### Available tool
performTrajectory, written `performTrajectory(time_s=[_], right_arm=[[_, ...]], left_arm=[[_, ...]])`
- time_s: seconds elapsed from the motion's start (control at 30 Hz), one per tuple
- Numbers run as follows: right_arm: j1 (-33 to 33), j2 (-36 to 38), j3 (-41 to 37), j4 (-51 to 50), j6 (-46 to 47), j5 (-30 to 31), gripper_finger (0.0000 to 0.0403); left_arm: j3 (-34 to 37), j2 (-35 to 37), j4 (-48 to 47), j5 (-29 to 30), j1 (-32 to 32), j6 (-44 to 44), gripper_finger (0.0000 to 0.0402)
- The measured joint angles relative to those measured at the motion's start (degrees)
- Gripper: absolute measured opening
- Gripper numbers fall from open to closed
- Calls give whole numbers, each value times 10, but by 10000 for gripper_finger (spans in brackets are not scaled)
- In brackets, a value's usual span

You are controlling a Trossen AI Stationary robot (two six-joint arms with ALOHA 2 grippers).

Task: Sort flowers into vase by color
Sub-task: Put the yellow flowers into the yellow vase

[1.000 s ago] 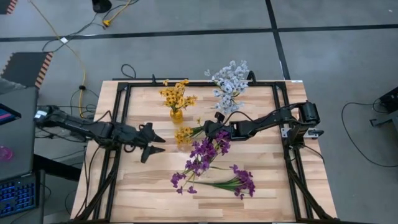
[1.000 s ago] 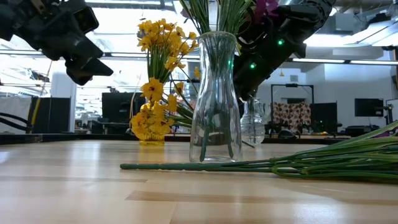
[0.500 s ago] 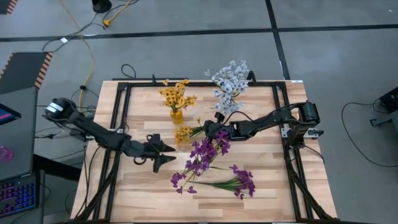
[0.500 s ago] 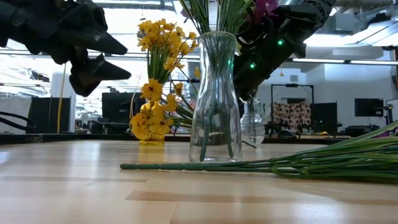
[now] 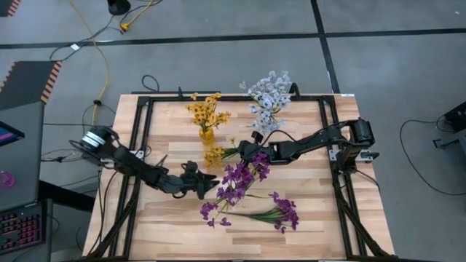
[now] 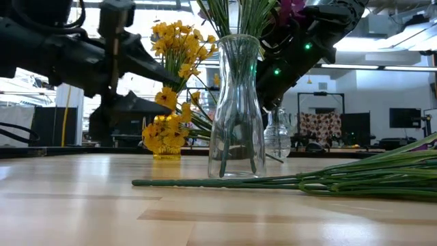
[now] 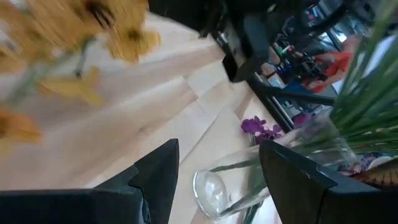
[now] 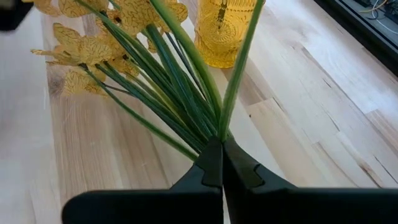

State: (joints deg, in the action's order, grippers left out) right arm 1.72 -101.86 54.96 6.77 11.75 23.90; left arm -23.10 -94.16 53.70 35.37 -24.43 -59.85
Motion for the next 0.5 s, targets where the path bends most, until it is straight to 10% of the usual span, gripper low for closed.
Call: performTrajectory(time_s=[0.5], right_arm=[[2,0,0,17,9,-13,24]], left_arm=[[-95,-139,-2,167,16,-69,210]])
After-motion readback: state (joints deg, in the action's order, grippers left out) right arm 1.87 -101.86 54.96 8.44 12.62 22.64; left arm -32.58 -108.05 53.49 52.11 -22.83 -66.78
